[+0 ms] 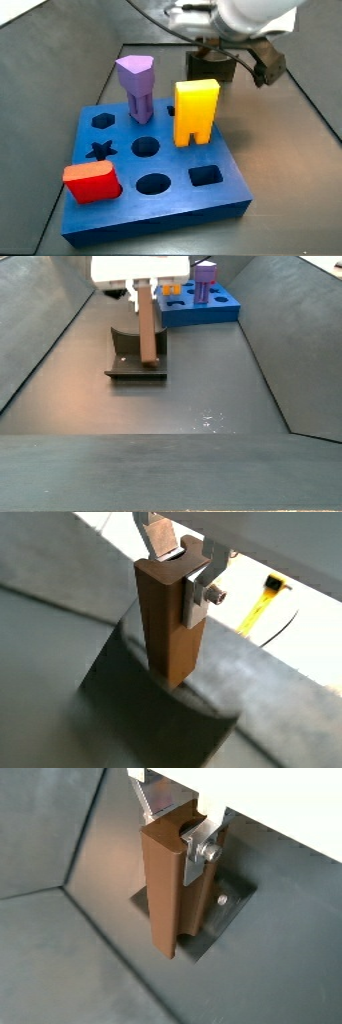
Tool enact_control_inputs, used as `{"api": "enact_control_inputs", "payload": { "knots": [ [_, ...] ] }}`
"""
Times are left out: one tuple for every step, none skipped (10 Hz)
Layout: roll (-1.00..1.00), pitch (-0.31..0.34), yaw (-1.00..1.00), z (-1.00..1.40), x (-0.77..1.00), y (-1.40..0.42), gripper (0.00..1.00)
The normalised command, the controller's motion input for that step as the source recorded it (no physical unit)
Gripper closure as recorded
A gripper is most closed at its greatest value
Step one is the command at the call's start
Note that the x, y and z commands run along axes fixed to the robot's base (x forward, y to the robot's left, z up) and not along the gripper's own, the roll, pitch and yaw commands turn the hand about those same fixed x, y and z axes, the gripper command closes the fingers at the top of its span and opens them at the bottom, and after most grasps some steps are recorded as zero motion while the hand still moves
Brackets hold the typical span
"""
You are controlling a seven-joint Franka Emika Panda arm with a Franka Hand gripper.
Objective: Pick up the arch object. Move up. Place the arch object on the fixture. Regrasp the arch object. Move to above the board. Insert the arch object.
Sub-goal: Move to above the board.
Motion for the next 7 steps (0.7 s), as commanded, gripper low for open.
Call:
{"api": "enact_control_inputs", "payload": {
  "knots": [
    [0.18, 0.189, -0.21, 1.0, -0.15, 0.05, 1.0],
    [0.1, 0.242, -0.15, 1.0, -0.14, 0.04, 1.0],
    [0.02, 0.285, -0.05, 1.0, -0.14, 0.04, 1.0],
    [-0.01, 0.289, -0.01, 1.0, -0.14, 0.04, 1.0],
    [-0.04, 0.265, 0.08, 1.0, -0.13, 0.04, 1.0],
    [-0.05, 0.214, 0.15, 1.0, -0.12, 0.03, 1.0],
    [-0.05, 0.171, 0.19, 1.0, -0.12, 0.03, 1.0]
  ]
}}
